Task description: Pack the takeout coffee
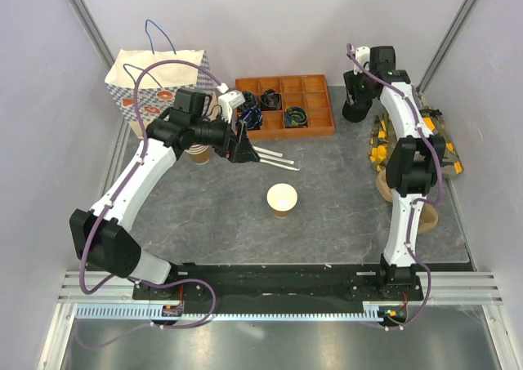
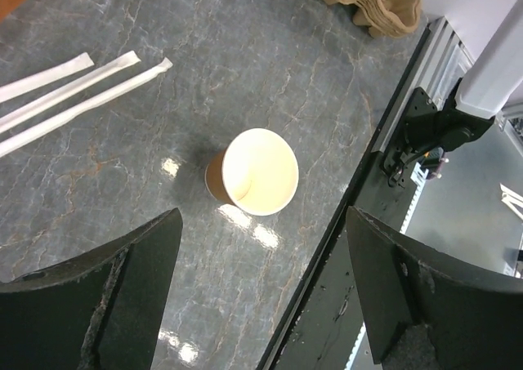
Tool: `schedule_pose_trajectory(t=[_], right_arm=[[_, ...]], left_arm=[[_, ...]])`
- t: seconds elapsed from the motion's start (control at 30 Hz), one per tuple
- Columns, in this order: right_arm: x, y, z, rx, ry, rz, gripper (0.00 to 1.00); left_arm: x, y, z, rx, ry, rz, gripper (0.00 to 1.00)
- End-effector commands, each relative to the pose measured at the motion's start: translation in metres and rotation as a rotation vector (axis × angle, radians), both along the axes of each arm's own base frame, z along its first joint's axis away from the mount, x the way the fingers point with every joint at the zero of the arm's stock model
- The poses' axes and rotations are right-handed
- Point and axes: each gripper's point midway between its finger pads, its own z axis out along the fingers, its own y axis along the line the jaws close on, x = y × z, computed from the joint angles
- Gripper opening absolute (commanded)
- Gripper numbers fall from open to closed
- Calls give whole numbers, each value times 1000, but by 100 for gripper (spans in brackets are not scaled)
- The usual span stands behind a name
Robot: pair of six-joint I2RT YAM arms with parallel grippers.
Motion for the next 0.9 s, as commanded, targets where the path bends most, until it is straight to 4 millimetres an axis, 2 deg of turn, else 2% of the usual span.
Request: schedule_pose_trajectory(t=[0.0,0.33,0.87], right_arm=[[24,3,1,-35,-69,38,56],[30,-2,-35,-81,-35,57,51],[31,-5,-50,-112,-23,80,44]], left_arm=[[-1,-4,0,-24,6,-40,88],[9,-9,-5,-27,22,-47,87],[10,-10,-9,-26,54,-33,87]])
